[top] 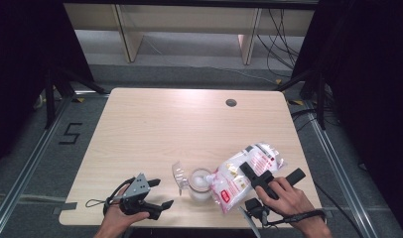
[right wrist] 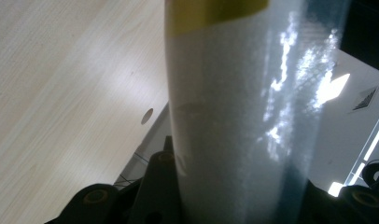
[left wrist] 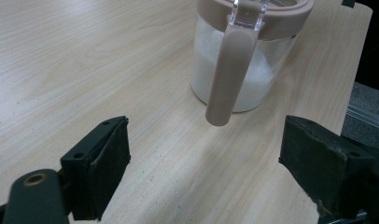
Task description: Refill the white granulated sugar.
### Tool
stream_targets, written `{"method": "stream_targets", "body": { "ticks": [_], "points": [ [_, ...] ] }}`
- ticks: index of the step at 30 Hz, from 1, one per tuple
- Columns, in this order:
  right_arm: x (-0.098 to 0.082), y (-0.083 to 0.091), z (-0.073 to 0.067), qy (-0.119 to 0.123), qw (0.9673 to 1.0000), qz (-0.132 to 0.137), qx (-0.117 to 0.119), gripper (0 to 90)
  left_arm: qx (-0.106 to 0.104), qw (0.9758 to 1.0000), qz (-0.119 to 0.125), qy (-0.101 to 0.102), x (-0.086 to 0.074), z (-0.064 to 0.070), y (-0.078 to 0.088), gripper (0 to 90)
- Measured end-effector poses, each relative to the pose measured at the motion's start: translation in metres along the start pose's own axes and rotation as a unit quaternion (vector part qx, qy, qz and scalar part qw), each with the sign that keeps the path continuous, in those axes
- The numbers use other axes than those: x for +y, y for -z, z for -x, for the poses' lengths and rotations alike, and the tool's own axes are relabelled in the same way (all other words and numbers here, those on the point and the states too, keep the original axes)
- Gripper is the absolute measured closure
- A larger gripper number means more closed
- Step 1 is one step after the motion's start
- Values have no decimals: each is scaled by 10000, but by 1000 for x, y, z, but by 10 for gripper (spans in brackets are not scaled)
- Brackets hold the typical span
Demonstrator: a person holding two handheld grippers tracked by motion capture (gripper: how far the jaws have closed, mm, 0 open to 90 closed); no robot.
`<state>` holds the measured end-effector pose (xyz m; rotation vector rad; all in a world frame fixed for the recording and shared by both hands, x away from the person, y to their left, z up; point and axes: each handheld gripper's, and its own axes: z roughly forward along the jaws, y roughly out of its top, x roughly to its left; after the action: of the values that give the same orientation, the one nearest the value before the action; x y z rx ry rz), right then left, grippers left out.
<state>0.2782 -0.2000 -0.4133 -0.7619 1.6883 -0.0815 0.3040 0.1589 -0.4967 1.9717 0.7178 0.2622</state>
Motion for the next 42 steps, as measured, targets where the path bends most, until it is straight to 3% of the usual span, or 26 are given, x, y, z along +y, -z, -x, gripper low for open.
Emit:
{"method": "stream_targets", "body": {
  "ticks": [16,21,24,25,29,34,37,38,39,40,41,42],
  "points": [
    [-1,-1,-1,-24,10000,24,18,781,3,10000,-4,2,0,0,0,156],
    [-3,-2,-3,-269,9996,98,61,782,-9,10000,5,17,0,0,0,156],
    [-7,-5,-3,-343,9989,329,33,782,-9,10000,11,15,0,0,0,156],
    [-7,-5,-6,-674,9971,358,62,782,-10,10000,12,17,0,0,0,155],
    [-14,-8,-10,-1183,9906,682,37,784,1,10000,7,-8,0,-1,1,156],
    [-21,-12,-21,-1959,9761,939,115,785,0,10000,41,44,0,1,0,156],
    [-25,-13,-27,-2231,9681,1131,105,786,12,10000,17,-21,0,-1,1,156],
    [-25,-13,-31,-2472,9622,1127,181,786,23,10000,11,-5,0,0,1,155],
    [-27,-14,-31,-2446,9618,1223,114,787,0,10000,37,50,0,1,0,156],
    [-26,-13,-39,-2981,9464,1223,229,788,-2,10000,10,23,0,0,1,156],
    [-31,-18,-34,-2550,9551,1507,43,788,-3,10000,10,15,0,0,1,156],
    [-31,-18,-39,-2958,9431,1513,120,789,-3,10000,12,11,0,0,1,156]
  ]
}}
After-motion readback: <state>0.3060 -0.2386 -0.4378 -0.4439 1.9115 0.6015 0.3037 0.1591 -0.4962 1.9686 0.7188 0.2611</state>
